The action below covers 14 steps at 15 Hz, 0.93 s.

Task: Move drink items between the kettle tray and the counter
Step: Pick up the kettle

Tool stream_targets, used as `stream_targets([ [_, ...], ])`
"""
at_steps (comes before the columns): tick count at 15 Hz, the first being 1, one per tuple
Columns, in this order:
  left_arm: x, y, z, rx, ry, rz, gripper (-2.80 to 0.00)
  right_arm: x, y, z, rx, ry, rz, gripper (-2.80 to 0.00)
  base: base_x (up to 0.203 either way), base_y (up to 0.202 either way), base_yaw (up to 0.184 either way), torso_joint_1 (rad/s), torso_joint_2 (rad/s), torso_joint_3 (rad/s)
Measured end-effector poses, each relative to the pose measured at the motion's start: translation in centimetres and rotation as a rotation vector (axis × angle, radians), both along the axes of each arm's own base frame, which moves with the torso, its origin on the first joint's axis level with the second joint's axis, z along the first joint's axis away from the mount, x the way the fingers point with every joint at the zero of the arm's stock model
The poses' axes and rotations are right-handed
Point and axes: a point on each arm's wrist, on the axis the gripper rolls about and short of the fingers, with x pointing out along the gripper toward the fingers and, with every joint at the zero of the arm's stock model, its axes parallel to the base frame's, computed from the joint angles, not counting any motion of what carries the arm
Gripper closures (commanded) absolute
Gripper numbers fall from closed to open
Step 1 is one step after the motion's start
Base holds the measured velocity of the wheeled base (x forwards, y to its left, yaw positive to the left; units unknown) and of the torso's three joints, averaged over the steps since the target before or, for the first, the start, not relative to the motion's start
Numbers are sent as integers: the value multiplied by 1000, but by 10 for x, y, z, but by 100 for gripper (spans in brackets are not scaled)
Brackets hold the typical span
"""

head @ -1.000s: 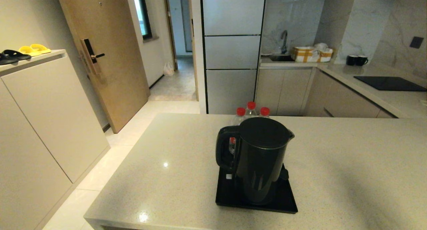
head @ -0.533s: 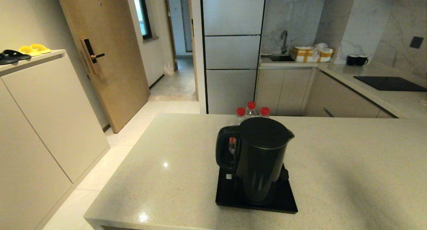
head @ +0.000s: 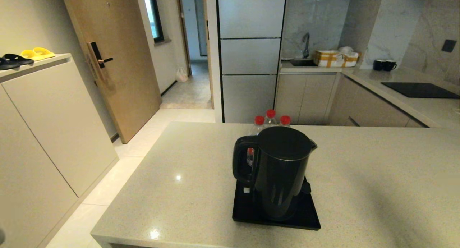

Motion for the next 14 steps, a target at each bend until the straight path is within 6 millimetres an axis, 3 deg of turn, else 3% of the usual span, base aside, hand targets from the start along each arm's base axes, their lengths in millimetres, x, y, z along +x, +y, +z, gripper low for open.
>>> stream_targets([
  [2, 51, -5, 23, -1, 131, -179, 0, 0, 0, 0, 0, 0, -1, 0, 0, 0, 0, 0, 0, 0],
  [4, 106, -14, 24, 1, 249, -358, 0, 0, 0, 0, 0, 0, 0, 0, 0, 0, 0, 0, 0, 0],
  [6, 159, -29, 7, -7, 358, -527, 0, 0, 0, 0, 0, 0, 0, 0, 0, 0, 0, 0, 0, 0],
  [8, 198, -46, -20, -3, 427, -652, 0, 0, 0, 0, 0, 0, 0, 0, 0, 0, 0, 0, 0, 0],
  [11, 237, -67, -58, 14, 434, -754, 0, 0, 0, 0, 0, 0, -1, 0, 0, 0, 0, 0, 0, 0],
  [14, 255, -84, -77, 30, 398, -801, 0, 0, 0, 0, 0, 0, 0, 0, 0, 0, 0, 0, 0, 0],
])
